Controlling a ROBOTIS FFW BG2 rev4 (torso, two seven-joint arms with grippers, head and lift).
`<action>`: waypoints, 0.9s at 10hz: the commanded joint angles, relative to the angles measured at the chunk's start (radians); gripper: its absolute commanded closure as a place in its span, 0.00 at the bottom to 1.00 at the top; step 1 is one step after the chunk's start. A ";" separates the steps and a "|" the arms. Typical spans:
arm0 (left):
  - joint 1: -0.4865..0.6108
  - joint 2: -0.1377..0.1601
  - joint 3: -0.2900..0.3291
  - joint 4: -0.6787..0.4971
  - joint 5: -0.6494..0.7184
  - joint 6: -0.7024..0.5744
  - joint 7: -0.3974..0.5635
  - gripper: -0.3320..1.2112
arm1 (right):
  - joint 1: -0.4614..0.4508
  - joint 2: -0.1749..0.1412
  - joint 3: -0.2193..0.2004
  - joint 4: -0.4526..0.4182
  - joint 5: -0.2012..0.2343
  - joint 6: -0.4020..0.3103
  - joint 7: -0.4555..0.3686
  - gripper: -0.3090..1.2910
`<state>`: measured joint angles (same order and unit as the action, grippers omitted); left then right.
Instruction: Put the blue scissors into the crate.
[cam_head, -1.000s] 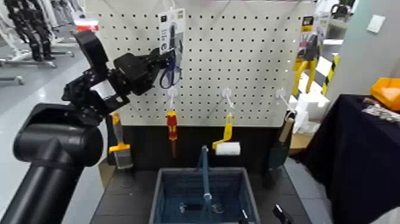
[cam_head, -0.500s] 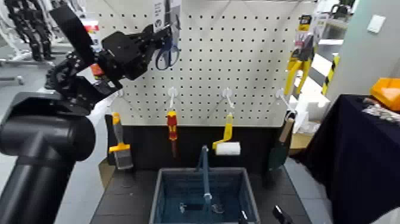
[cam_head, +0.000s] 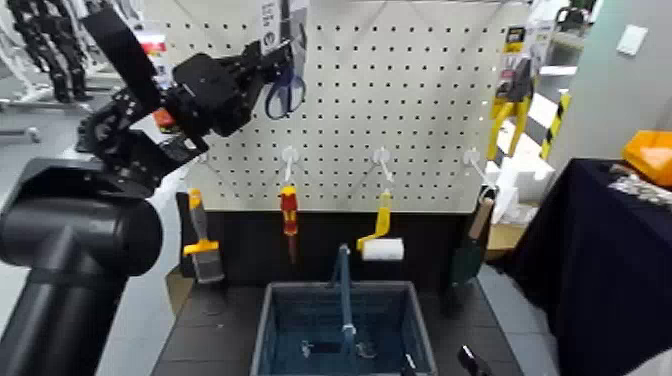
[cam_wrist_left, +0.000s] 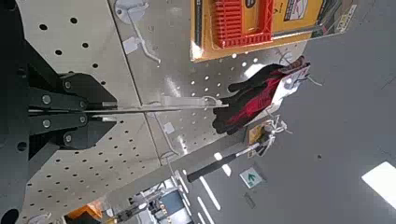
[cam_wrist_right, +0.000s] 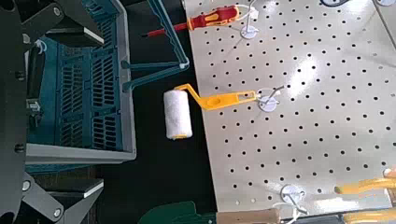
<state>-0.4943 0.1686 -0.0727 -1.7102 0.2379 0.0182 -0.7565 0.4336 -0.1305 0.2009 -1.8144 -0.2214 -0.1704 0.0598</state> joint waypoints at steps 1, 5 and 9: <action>0.095 -0.038 0.017 -0.080 0.023 0.077 0.011 0.98 | 0.001 0.002 -0.002 0.000 0.000 0.002 0.000 0.33; 0.306 -0.061 0.017 -0.101 0.067 0.223 0.042 0.98 | 0.002 0.002 -0.005 0.000 -0.001 0.006 0.000 0.33; 0.436 -0.061 0.019 -0.060 0.060 0.304 0.040 0.98 | 0.004 -0.001 -0.005 0.000 -0.006 0.008 0.000 0.34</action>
<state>-0.0749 0.1080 -0.0564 -1.7787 0.3020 0.3124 -0.7153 0.4366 -0.1319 0.1963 -1.8147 -0.2269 -0.1632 0.0598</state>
